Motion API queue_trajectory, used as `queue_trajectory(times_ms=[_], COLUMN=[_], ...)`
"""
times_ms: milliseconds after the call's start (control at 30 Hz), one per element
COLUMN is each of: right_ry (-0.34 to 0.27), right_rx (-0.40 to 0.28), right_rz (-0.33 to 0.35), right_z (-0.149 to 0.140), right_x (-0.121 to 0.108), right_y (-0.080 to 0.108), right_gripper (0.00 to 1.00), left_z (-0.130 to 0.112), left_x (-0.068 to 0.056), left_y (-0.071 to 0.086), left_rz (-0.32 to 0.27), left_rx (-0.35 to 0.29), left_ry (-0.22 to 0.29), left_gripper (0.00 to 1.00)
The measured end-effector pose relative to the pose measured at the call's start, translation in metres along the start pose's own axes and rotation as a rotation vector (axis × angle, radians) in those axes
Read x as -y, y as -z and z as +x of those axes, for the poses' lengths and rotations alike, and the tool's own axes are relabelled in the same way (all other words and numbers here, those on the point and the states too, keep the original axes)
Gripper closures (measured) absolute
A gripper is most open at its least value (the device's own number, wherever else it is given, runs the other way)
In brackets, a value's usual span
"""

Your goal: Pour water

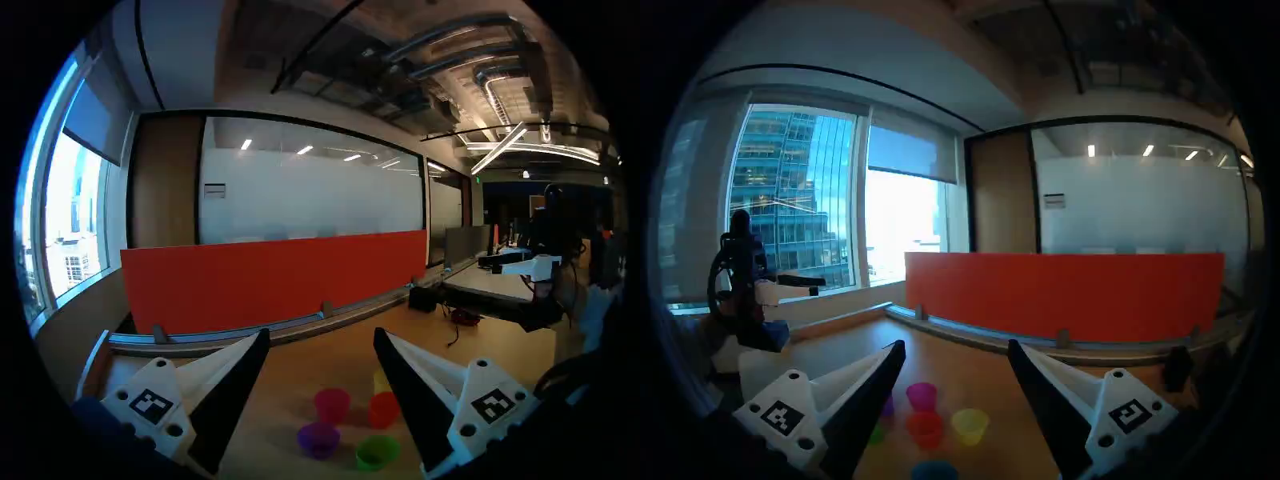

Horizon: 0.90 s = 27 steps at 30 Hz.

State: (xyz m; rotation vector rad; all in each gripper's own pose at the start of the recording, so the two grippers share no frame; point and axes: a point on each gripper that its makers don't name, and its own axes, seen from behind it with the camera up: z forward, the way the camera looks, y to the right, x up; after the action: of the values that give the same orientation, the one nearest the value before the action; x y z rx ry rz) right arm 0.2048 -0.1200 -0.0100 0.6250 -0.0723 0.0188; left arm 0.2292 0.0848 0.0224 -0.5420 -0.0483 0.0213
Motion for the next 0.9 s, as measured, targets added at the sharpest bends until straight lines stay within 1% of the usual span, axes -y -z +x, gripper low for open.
queue_trajectory(times_ms=[67, 200, 467, 567, 767, 900], right_ry=[0.002, 0.007, 0.053, 0.062, 0.067, 0.087], right_rx=[0.015, 0.041, 0.09, 0.095, 0.142, 0.182], right_rz=[0.02, 0.067, 0.132, 0.146, 0.184, 0.206], right_z=[-0.003, -0.007, -0.021, -0.024, -0.047, -0.068], right_x=[0.004, 0.013, 0.027, 0.028, 0.031, 0.033], right_y=[-0.001, -0.003, -0.006, -0.006, -0.003, 0.0], right_gripper=[0.01, 0.01, 0.01, 0.01, 0.01, 0.01], left_z=[-0.004, -0.014, -0.038, -0.045, -0.062, -0.077], left_x=[-0.004, -0.011, -0.019, -0.021, -0.028, -0.031], left_y=[0.0, 0.001, -0.002, -0.003, -0.005, -0.008], left_rz=[-0.02, -0.062, -0.127, -0.145, -0.182, -0.195], left_rx=[0.009, 0.034, 0.086, 0.101, 0.131, 0.157], left_ry=[-0.009, -0.01, -0.019, -0.022, -0.022, -0.033], left_gripper=[0.04, 0.04, 0.04, 0.04, 0.04, 0.04])
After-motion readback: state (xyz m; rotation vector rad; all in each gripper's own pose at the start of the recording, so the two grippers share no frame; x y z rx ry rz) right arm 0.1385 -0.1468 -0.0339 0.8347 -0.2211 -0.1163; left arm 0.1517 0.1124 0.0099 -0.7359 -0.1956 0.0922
